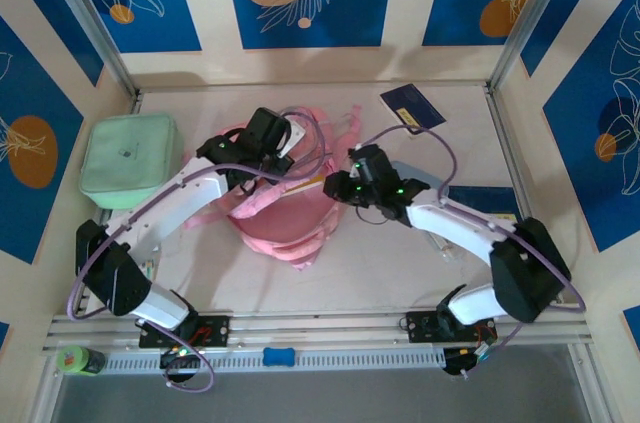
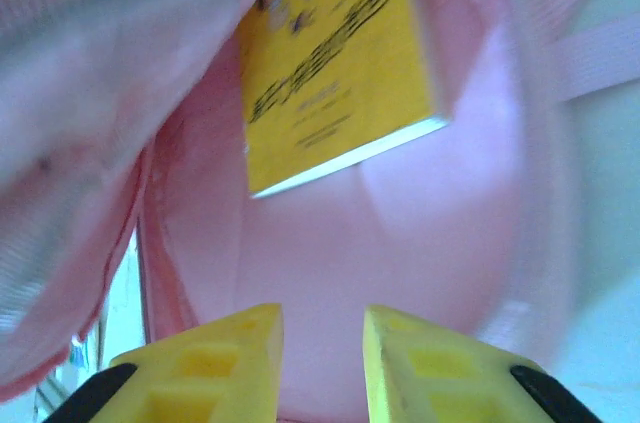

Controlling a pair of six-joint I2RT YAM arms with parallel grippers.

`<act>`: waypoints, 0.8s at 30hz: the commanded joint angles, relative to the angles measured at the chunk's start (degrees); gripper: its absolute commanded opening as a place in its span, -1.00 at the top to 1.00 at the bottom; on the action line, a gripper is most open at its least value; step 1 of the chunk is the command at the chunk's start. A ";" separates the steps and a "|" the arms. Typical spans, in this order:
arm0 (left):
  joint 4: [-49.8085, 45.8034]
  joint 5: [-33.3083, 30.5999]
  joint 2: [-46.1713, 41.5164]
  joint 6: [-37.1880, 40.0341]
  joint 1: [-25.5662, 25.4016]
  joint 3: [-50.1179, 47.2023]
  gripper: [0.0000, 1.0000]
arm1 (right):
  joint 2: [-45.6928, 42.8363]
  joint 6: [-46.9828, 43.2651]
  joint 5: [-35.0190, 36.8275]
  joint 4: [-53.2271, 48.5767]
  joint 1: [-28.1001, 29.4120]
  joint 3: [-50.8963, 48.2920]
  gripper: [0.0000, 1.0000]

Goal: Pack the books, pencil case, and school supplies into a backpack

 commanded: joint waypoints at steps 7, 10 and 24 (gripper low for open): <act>2.71 11.38 -3.61 -9.43 0.43 -6.21 0.56 | -7.82 -3.23 4.32 -23.34 -25.64 0.30 -0.10; 4.51 14.58 -4.14 -13.32 -0.82 -6.31 0.36 | -5.77 -2.86 2.86 -24.41 -34.75 0.92 -0.19; 16.71 21.72 4.38 -27.00 -16.58 -2.93 -0.12 | -9.45 4.90 3.77 -31.53 -62.32 -5.52 -0.65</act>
